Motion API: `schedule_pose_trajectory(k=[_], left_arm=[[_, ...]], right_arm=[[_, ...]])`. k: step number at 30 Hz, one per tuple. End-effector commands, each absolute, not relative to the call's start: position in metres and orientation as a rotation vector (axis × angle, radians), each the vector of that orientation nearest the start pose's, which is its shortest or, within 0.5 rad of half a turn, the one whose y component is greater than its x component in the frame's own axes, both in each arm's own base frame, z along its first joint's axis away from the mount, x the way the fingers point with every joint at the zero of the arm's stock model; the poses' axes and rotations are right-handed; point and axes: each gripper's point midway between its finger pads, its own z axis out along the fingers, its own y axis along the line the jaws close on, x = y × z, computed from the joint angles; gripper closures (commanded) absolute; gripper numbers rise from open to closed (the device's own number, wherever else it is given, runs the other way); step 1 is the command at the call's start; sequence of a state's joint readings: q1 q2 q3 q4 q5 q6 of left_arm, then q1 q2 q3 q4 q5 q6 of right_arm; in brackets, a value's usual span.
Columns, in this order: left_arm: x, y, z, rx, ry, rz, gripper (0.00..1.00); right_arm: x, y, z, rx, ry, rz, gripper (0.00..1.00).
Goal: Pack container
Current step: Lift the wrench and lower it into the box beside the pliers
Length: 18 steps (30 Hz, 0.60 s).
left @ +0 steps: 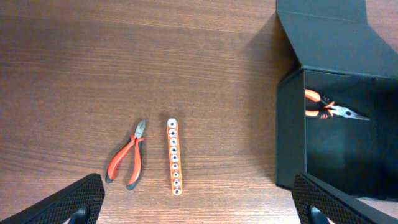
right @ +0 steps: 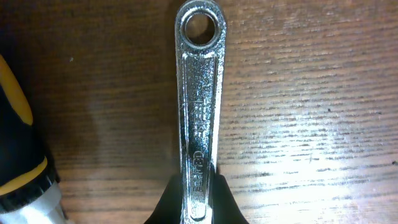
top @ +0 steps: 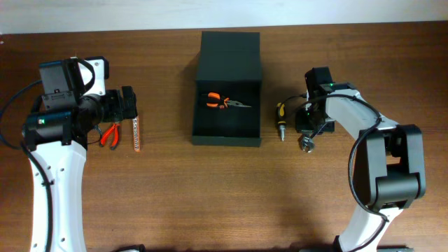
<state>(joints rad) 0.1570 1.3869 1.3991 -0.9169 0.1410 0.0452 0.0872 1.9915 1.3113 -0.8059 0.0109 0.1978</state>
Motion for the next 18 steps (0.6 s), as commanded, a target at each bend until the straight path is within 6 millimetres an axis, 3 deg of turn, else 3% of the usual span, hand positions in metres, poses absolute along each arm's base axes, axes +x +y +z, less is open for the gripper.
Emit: schedule_pose_trajectory(k=[1, 10, 18], left_arm=[[0.370, 0.037, 0.252, -0.059, 2.444, -0.063, 0.01], [0.370, 0.037, 0.252, -0.059, 2.444, -0.063, 0.01], [0.370, 0.037, 0.252, -0.059, 2.444, -0.063, 0.01]], right_arm=[[0.395, 0.034, 0.017, 0.152, 3.007, 0.008, 0.94], [0.415, 0.036, 0.056, 0.130, 2.962, 0.018, 0.96], [0.433, 0.051, 0.111, -0.080, 2.904, 0.020, 0.96]])
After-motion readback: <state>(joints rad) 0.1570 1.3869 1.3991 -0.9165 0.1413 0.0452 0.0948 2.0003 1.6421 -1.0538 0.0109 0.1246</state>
